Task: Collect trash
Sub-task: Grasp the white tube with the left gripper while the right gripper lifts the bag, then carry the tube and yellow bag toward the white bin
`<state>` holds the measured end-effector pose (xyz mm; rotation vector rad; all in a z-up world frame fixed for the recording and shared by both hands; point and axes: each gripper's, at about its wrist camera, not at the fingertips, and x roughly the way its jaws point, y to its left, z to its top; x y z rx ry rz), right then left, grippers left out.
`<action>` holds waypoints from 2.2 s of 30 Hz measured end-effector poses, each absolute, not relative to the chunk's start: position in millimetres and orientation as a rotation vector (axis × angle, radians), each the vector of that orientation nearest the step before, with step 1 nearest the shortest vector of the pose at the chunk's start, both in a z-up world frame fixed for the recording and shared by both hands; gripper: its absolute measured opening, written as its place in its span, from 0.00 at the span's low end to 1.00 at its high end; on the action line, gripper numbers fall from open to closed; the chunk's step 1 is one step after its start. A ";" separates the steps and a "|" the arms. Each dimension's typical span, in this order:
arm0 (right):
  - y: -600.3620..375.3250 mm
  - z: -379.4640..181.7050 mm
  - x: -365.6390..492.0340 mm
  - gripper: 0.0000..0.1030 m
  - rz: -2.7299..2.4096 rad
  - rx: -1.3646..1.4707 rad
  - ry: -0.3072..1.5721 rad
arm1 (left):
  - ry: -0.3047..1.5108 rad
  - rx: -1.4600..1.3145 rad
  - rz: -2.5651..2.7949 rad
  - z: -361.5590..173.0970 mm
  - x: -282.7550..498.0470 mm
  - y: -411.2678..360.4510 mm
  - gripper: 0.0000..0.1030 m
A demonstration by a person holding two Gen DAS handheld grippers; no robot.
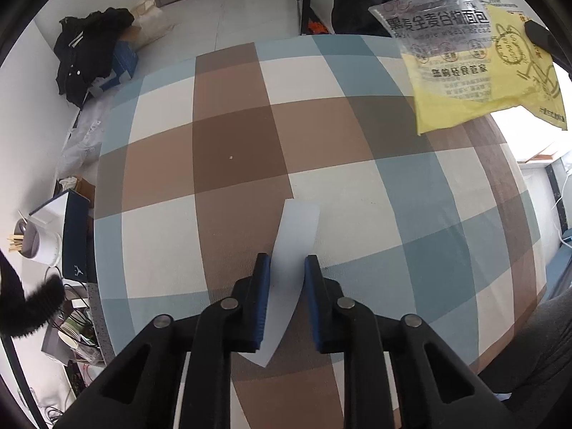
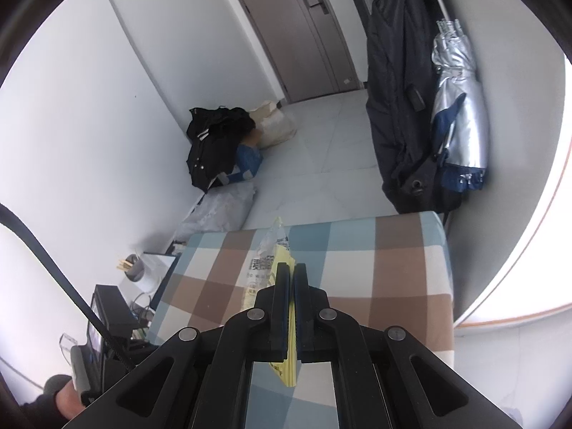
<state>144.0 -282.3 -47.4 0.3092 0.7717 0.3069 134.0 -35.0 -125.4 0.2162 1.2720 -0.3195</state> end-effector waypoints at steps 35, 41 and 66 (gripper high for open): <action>-416.6 44.0 -43.6 0.02 0.192 0.553 0.447 | 1.079 0.024 -0.632 -18.3 85.1 -123.5 0.05; -467.5 45.7 -88.1 0.02 0.052 0.549 0.415 | 1.073 0.031 -0.779 -7.0 73.3 -193.8 0.05; -578.2 -162.7 -132.6 0.02 -0.326 0.724 0.813 | 1.493 0.265 -1.096 -129.7 44.1 -393.8 0.05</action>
